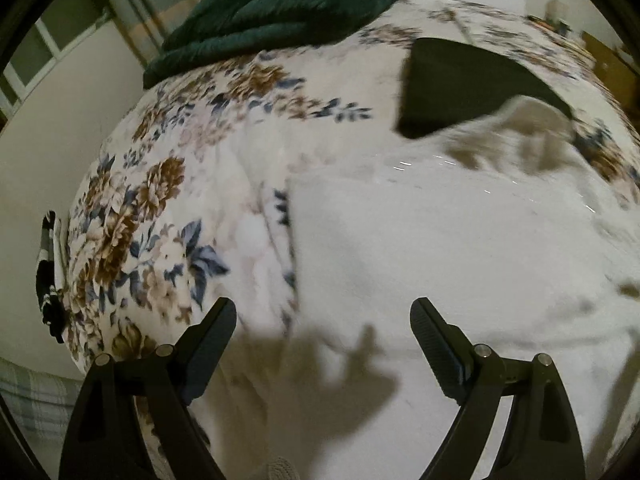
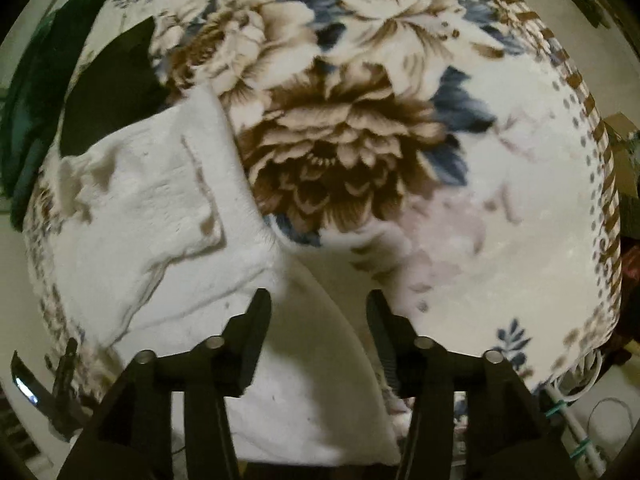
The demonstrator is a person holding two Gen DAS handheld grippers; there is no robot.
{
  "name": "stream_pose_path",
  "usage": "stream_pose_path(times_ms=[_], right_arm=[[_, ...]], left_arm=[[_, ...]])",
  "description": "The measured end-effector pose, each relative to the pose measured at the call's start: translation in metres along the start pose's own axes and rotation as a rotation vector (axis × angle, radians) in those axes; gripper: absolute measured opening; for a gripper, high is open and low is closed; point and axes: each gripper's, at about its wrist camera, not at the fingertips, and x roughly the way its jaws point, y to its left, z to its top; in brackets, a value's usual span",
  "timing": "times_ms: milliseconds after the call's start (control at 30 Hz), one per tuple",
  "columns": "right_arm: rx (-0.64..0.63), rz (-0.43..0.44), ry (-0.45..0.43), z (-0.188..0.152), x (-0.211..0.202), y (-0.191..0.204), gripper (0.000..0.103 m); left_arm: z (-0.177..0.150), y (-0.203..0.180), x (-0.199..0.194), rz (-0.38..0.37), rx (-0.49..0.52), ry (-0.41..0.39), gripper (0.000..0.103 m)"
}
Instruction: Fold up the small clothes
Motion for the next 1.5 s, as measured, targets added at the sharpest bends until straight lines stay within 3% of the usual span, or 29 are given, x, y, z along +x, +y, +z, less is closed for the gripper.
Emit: stream_pose_path(times_ms=[133,367,500,667,700,733,833,867,900,1033,1233,1267,1333,1500], right_arm=[[-0.078,0.047,0.058,0.006,-0.013,-0.013,0.056],[-0.246,0.073,0.166,0.025,-0.011,-0.036,0.056],[-0.287,0.061,0.183,0.04,-0.006,-0.057,0.056],[-0.308,0.077,0.227,0.057,0.018,-0.064,0.056],[-0.313,0.089,0.231,0.058,0.023,-0.062,0.056],[-0.325,0.115,0.235,0.063,0.029,-0.055,0.056],[-0.334,0.213,0.235,0.077,0.042,-0.035,0.057],[-0.33,0.243,0.232,0.084,0.045,-0.027,0.061],[-0.328,0.29,0.23,0.093,0.051,-0.016,0.063],[-0.311,0.403,0.259,0.121,0.077,0.019,0.068],[-0.286,0.451,0.314,0.145,0.123,0.062,0.066],[-0.281,0.443,0.31,0.145,0.124,0.066,0.045],[-0.289,0.411,0.305,0.143,0.124,0.078,0.02],[-0.364,0.346,0.242,0.128,0.082,0.115,0.016]], left_arm=[[-0.043,-0.047,-0.042,-0.043,0.052,0.046,0.089],[-0.16,-0.184,-0.09,-0.152,0.099,0.288,0.089],[-0.218,-0.263,-0.094,-0.207,0.144,0.376,0.089],[-0.24,-0.32,-0.074,-0.199,0.18,0.41,0.089],[-0.241,-0.326,-0.07,-0.191,0.187,0.41,0.085],[-0.24,-0.332,-0.065,-0.177,0.196,0.402,0.066],[-0.231,-0.336,-0.056,-0.171,0.191,0.369,0.025],[-0.228,-0.335,-0.057,-0.158,0.192,0.35,0.015],[-0.225,-0.333,-0.059,-0.134,0.199,0.331,0.012],[-0.213,-0.312,-0.076,-0.128,0.163,0.262,0.01],[-0.196,-0.273,-0.111,-0.122,0.09,0.222,0.01],[-0.192,-0.266,-0.115,-0.12,0.08,0.221,0.01],[-0.188,-0.252,-0.123,-0.111,0.052,0.213,0.01],[-0.191,-0.226,-0.15,-0.111,-0.027,0.175,0.01]])
